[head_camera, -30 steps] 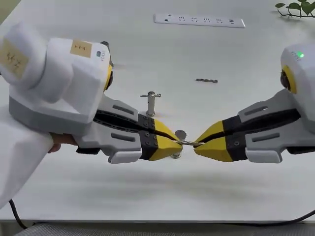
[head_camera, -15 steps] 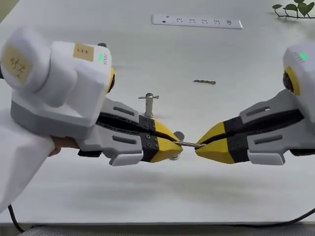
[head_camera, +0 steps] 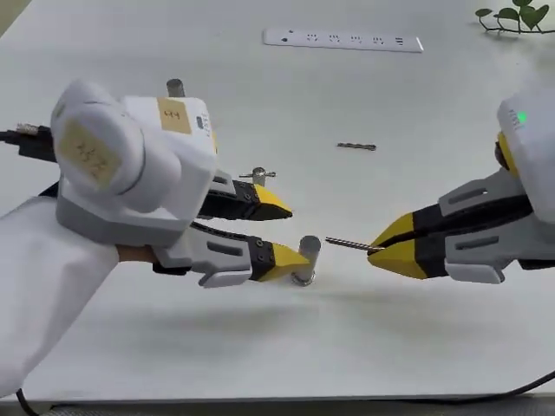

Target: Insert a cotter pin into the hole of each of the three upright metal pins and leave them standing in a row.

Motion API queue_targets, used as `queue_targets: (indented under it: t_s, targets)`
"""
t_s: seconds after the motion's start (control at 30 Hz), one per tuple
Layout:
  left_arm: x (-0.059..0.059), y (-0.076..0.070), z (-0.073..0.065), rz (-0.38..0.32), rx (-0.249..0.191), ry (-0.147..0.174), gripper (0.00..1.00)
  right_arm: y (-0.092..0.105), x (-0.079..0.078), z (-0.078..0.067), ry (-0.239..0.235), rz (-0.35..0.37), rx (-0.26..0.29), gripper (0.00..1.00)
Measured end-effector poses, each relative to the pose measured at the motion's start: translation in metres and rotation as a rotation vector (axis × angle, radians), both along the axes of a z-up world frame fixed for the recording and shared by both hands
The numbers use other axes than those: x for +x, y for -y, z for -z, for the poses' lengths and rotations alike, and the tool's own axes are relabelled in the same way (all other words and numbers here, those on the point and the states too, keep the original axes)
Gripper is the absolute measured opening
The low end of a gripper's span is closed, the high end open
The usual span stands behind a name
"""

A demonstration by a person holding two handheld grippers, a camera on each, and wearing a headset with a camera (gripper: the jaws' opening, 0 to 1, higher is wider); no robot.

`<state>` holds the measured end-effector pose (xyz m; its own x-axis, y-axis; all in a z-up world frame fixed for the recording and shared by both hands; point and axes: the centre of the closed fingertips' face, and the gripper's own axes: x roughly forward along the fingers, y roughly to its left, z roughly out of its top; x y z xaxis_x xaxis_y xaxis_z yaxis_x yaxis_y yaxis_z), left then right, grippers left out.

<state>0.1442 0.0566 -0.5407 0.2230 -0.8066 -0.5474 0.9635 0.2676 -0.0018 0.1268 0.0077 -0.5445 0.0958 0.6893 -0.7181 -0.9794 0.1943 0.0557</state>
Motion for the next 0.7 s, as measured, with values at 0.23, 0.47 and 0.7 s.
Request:
queue_targets:
  t_s: [0.23, 0.47, 0.7]
  targets:
    - [0.001, 0.013, 0.012, 0.020, 0.016, -0.019, 0.22, 0.004, 0.006, 0.011, 0.020, 0.000, -0.033, 0.00]
    - [0.000, 0.012, 0.018, 0.030, 0.044, -0.022, 0.10, -0.001, 0.005, 0.017, 0.033, -0.034, -0.040, 0.00]
    - [-0.001, 0.011, 0.021, 0.046, 0.068, 0.006, 0.10, -0.006, 0.005, 0.017, 0.042, -0.058, -0.033, 0.00]
